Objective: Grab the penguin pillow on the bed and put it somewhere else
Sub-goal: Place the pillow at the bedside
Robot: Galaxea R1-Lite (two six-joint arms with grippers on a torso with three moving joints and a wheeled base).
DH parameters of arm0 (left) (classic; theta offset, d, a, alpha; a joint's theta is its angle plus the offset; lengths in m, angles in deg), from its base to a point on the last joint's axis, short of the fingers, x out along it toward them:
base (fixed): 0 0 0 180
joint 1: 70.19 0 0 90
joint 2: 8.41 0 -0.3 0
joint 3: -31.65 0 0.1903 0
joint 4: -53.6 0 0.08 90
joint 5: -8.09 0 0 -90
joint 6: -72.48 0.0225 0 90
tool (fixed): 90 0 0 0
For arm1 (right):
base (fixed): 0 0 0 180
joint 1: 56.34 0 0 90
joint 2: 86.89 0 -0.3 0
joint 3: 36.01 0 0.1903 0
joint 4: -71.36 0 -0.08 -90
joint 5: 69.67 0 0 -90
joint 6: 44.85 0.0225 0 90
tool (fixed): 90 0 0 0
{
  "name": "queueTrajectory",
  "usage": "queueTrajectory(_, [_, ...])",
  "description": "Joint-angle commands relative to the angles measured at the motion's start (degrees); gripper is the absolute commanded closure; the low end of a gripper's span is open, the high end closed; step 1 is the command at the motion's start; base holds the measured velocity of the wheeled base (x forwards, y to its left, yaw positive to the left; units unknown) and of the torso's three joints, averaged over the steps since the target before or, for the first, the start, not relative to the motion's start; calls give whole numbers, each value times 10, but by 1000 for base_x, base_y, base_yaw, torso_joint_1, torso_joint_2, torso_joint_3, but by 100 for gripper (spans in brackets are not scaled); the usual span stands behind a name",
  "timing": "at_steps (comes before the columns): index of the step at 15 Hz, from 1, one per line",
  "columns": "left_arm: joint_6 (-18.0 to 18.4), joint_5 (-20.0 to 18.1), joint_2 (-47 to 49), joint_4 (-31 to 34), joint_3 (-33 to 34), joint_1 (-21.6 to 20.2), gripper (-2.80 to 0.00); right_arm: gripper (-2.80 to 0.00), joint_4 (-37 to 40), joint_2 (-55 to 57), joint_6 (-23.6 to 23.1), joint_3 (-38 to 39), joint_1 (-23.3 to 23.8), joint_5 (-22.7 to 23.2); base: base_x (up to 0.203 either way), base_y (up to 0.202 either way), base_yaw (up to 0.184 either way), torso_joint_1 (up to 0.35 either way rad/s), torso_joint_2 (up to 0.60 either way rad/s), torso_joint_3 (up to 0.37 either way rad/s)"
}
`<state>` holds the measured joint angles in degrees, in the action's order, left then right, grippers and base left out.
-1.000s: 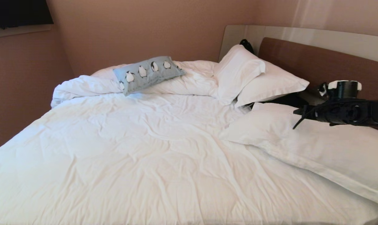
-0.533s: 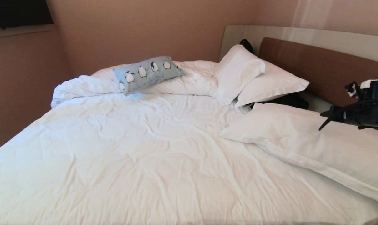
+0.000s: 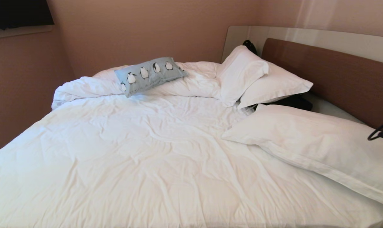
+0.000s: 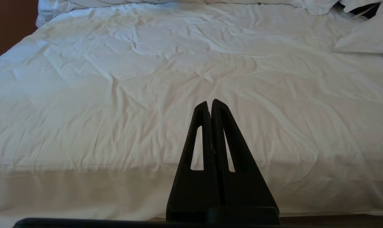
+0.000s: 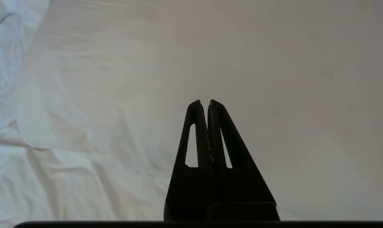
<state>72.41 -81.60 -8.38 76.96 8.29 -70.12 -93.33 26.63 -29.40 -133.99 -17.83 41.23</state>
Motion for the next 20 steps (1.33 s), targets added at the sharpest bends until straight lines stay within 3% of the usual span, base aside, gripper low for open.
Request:
queueTrajectory(1, [0,0,0,0,1,0,0,0,-6,-2,212,51,50,319,0,0,0,0,0,0])
queueTrajectory(3, [0,0,0,0,0,0,0,0,-17,3,159,98,77,340,0,0,0,0,0,0])
queueTrajectory(6, [4,1,0,3,0,0,0,0,-74,11,11,173,94,353,0,0,0,0,0,0])
queueTrajectory(7, [14,2,1,4,-1,0,0,0,-80,19,7,173,96,354,0,0,0,0,0,0])
queueTrajectory(13, [9,-1,1,1,0,0,0,0,-83,39,44,138,144,371,0,0,0,0,0,0])
queueTrajectory(15, [12,0,0,2,0,0,0,0,-82,52,96,111,164,451,0,0,0,0,0,0])
queueTrajectory(17, [12,0,1,0,0,0,0,0,-83,74,176,67,191,511,0,0,0,0,0,0])
queueTrajectory(18, [10,0,1,0,0,0,0,0,-83,86,207,50,198,519,0,0,0,0,0,0])
queueTrajectory(20, [7,0,0,0,0,0,0,0,-85,87,215,50,202,518,-86,0,-1,5,-4,2])
